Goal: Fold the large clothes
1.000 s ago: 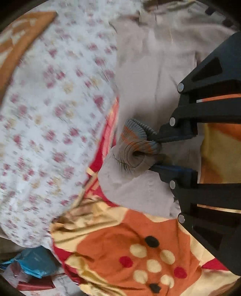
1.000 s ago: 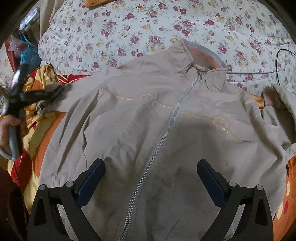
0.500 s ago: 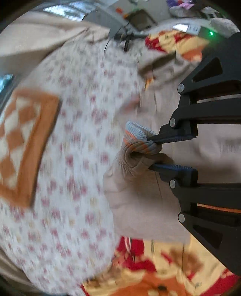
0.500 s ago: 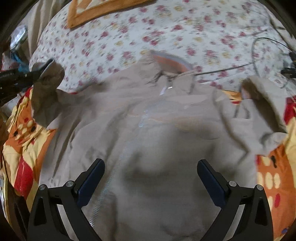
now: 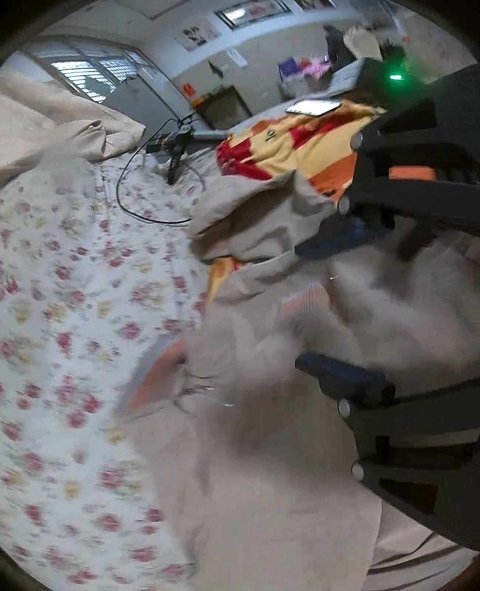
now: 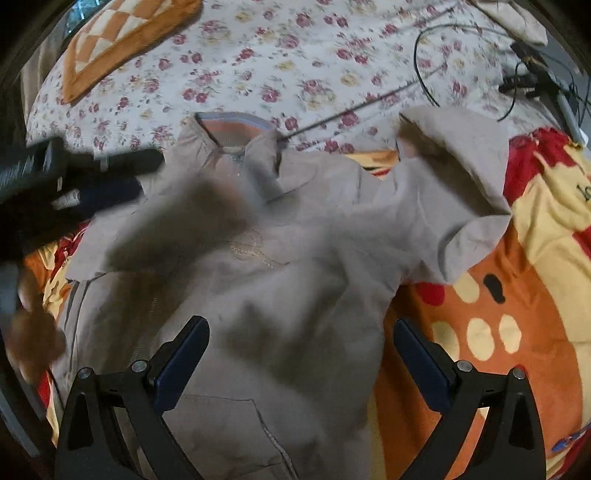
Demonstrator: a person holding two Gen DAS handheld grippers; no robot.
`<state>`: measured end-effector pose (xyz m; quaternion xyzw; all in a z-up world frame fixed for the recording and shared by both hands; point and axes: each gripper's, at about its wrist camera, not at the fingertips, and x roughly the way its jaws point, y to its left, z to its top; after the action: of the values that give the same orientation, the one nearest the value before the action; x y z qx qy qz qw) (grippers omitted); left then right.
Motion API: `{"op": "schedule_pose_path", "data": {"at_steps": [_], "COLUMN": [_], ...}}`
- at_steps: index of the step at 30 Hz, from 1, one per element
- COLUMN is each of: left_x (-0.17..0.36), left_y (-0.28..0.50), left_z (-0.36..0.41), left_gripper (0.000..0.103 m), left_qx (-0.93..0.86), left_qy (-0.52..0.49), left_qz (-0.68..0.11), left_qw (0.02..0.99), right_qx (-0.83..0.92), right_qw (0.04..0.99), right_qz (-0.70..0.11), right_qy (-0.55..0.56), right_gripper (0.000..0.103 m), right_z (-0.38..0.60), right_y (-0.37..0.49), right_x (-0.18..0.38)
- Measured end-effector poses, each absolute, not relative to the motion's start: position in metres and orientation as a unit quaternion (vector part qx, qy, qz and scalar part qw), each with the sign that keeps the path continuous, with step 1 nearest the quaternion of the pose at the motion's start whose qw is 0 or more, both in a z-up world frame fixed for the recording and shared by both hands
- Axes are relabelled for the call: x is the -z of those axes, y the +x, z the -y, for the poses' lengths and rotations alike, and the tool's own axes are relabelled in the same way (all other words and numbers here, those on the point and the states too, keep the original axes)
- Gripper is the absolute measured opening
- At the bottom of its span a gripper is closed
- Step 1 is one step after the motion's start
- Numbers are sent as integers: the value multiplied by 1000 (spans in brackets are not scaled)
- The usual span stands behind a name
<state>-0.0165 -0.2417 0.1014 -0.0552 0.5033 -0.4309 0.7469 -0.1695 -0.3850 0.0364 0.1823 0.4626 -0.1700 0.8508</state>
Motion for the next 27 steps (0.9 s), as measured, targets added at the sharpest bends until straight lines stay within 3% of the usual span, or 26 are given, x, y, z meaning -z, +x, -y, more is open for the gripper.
{"op": "schedule_pose_path", "data": {"at_steps": [7,12,16,17,19,20,27], "left_x": [-111,-87,-52,-46,-32,-30,-26], "left_y": [-42,-53,-60,-61,-64,-66,-72], "left_z": [120,31,8,8,8,8,6], "left_gripper": [63,65,65,65,65,65,65], "left_qx": [339,262,228,224,223,223,224], "left_qy": [22,4,-18,-19,-23,-22,-24], "left_qz": [-474,-487,-521,-528,-543,-546,-542], "left_qw": [812,833,822,819,810,807,810], "right_qx": [141,88,68,71,86,97,158], "right_qw": [858,833,803,799,799,803,870], "right_qz": [-447,-468,-468,-463,-457,-458,-376], "right_qy": [208,282,363,377,382,369,276], "right_gripper": [101,100,100,95,51,18,13], "right_z": [383,377,375,376,380,382,405], "right_y": [-146,-115,-86,-80,-68,-65,-82], "right_x": [-42,-21,6,11,18,17,-31]}}
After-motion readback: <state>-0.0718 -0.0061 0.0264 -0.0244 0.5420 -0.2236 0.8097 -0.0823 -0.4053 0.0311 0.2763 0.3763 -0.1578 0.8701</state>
